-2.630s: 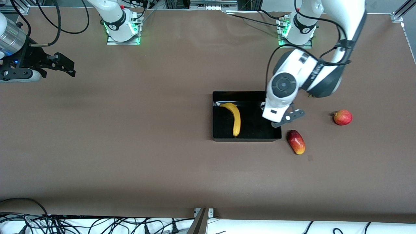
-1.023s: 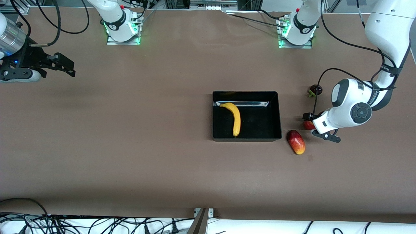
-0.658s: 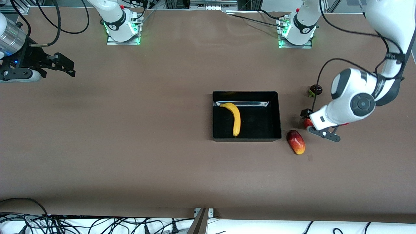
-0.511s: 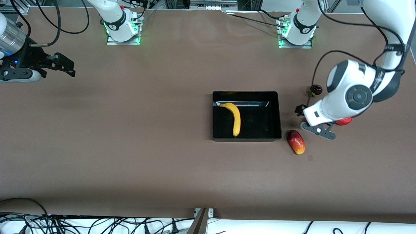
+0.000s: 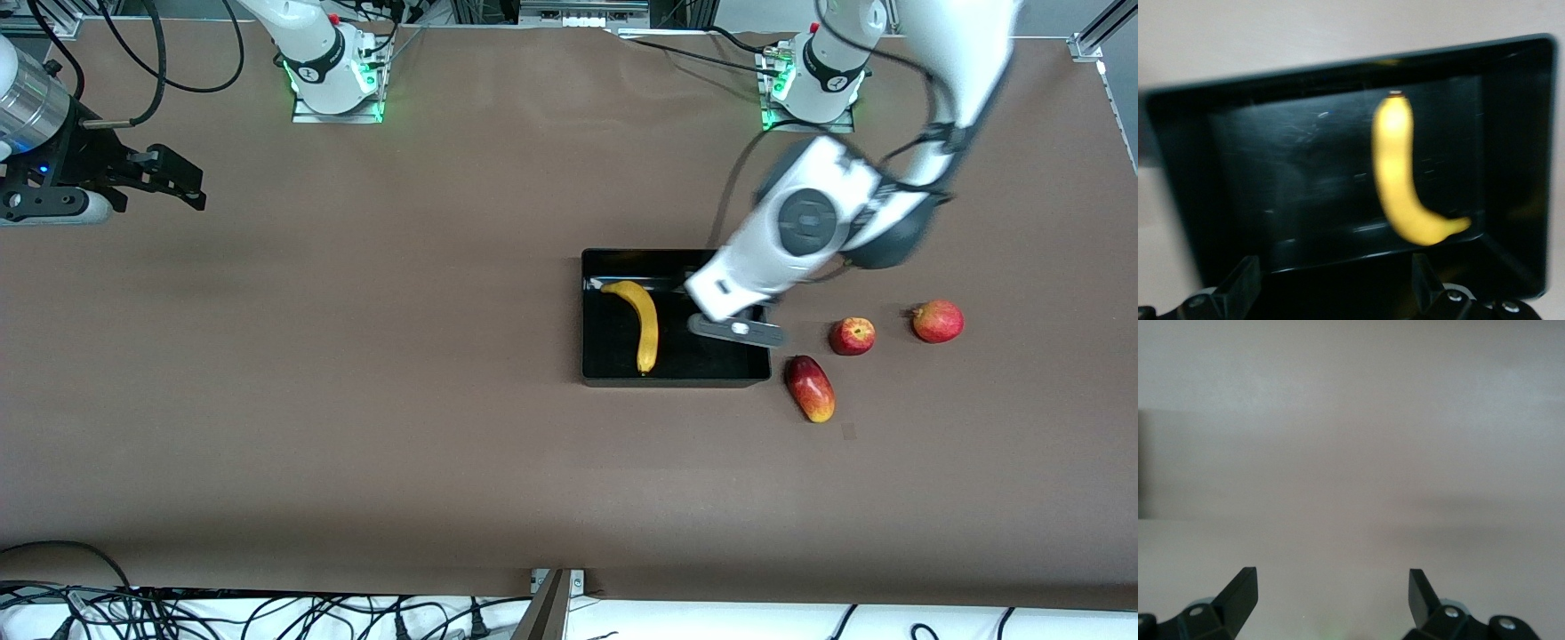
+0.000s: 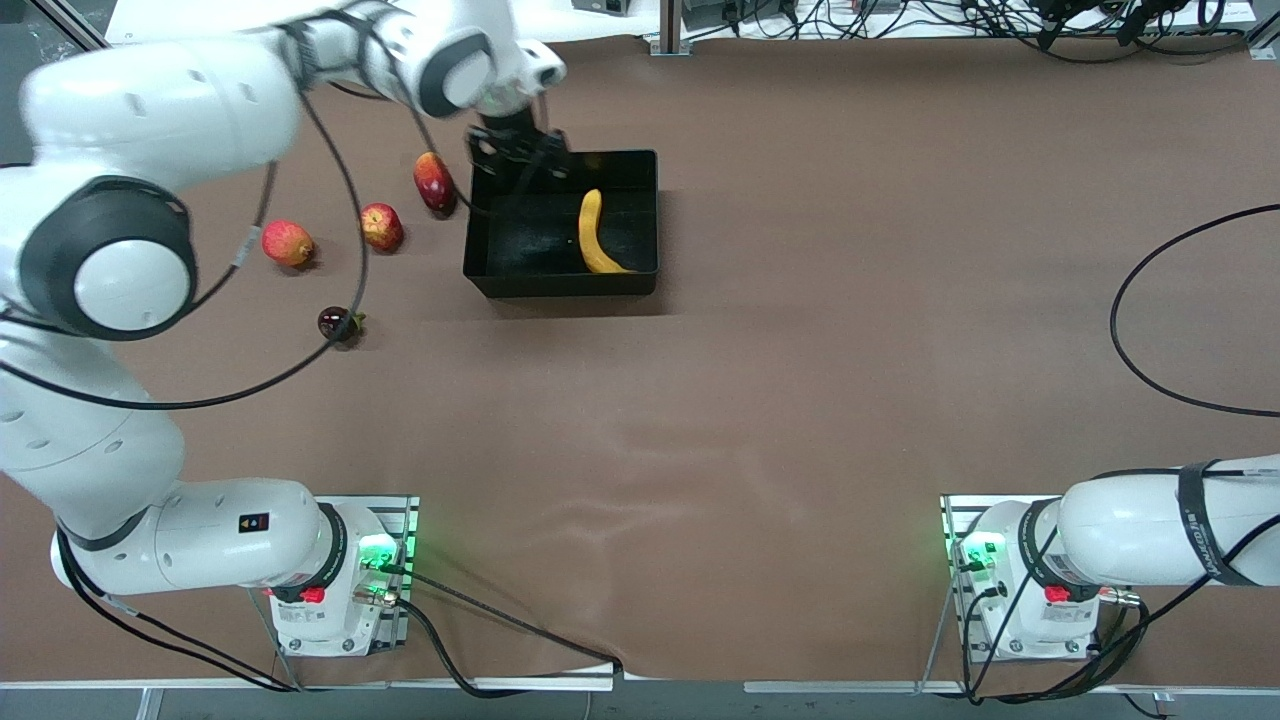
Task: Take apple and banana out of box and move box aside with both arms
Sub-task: 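Reach the left gripper back into the tray and grasp the banana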
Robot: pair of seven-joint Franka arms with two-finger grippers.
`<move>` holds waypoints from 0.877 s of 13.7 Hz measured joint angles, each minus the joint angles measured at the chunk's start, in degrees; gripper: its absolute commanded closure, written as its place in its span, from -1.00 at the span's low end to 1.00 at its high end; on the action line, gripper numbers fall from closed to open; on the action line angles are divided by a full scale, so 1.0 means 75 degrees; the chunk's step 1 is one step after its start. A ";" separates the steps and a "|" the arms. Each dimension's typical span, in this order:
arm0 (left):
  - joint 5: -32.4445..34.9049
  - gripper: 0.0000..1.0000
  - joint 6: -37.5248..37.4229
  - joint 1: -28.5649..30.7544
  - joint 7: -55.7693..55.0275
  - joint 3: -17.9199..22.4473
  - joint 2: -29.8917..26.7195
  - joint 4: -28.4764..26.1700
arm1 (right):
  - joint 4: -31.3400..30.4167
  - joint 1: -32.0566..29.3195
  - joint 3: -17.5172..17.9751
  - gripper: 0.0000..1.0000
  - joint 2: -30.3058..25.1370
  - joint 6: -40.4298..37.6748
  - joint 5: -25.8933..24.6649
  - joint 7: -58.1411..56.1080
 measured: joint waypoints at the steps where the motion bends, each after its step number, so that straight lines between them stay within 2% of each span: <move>1: 0.0280 -1.00 0.0352 -0.0250 -0.0567 0.0014 0.0295 -0.0007 | 0.0000 0.0000 -0.0002 -1.00 0.0000 0.0000 0.0000 0.0000; 4: 0.1281 -1.00 0.0938 -0.0574 -0.1991 0.0044 0.1096 -0.0015 | 0.0001 -0.0001 -0.0004 -1.00 0.0000 0.0001 0.0000 0.0000; 8: 0.2072 -1.00 0.1512 -0.0609 -0.2827 0.0073 0.1875 -0.0007 | 0.0001 -0.0001 -0.0005 -1.00 0.0000 0.0003 0.0000 0.0000; 9: 0.2218 -0.30 0.1567 -0.0610 -0.2943 0.0082 0.2003 -0.0003 | 0.0001 -0.0001 -0.0005 -1.00 0.0001 0.0003 0.0000 0.0000; 10: 0.2318 0.07 0.1606 -0.0609 -0.3000 0.0094 0.2079 0.0007 | 0.0001 -0.0001 -0.0005 -1.00 0.0001 0.0003 0.0000 0.0000; 12: 0.2359 0.49 0.1620 -0.0609 -0.3036 0.0106 0.2126 0.0033 | 0.0001 -0.0001 -0.0005 -1.00 0.0001 0.0003 0.0000 0.0000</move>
